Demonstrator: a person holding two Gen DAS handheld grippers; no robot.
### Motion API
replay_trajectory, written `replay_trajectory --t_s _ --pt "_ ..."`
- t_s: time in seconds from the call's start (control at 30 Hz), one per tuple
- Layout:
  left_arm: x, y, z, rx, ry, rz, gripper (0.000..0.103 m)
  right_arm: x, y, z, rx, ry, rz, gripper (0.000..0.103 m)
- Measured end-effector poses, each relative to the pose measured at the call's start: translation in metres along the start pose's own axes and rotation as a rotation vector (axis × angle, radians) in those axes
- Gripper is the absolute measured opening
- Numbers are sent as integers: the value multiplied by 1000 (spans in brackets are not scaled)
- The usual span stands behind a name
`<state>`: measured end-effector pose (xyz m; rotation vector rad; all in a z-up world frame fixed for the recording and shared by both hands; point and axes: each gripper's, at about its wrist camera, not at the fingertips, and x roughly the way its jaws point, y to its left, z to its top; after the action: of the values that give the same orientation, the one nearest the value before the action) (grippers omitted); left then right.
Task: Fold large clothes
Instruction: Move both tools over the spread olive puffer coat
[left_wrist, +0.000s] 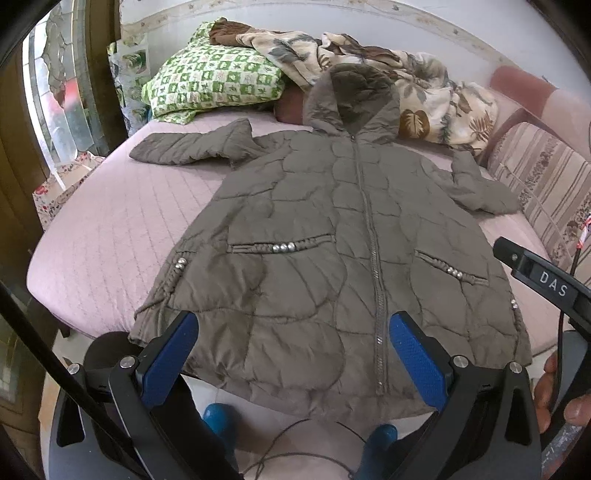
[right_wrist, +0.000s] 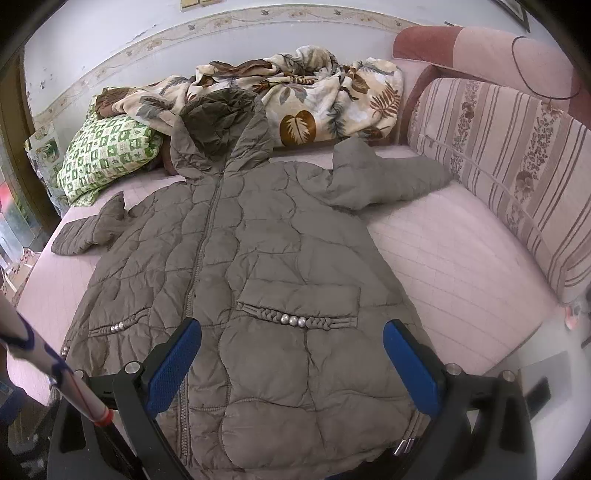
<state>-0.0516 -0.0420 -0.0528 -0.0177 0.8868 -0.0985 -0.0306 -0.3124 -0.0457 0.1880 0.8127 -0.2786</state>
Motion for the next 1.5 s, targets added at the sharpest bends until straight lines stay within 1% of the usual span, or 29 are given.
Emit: replay_trajectory --t_s 0.03,0.1,0.2,0.37,0.5,0.53,0.6,0.73,0.87,1.13,1.37,1.5 --pt "0 0 -2 -1 -1 -8 103 -1 1 0 -3 -4 0 101" --pt "-1 -2 -6 0 6 -55 103 -3 3 -1 -10 -10 -1 101" --pt "-2 -8 -10 23 16 -103 103 -5 3 -2 -16 -15 -12 101" --pt "-7 -13 -12 47 4 -133 103 -6 3 -5 -10 -9 -19 101" --pt "-13 -11 -7 51 -27 -77 103 -8 5 -6 -23 -13 -21 101" --pt "-13 -8 -5 50 -30 -53 103 -9 5 -7 -26 -14 -21 101" --pt "-11 0 3 37 -28 -6 103 -11 7 -8 -31 -19 -23 101" --pt "-11 21 12 -8 -41 45 103 -13 9 -10 -35 -20 -24 101" --pt "-11 35 17 -7 -67 120 103 -14 10 -11 -37 -13 -20 101" --pt "-11 56 15 -45 -60 140 103 -22 21 -16 -75 -17 -15 101" --pt "-16 72 10 -81 -56 127 103 -35 27 -18 -97 -36 -28 101" --pt "-19 78 8 -87 -60 137 103 -41 30 -21 -103 -44 -29 101"
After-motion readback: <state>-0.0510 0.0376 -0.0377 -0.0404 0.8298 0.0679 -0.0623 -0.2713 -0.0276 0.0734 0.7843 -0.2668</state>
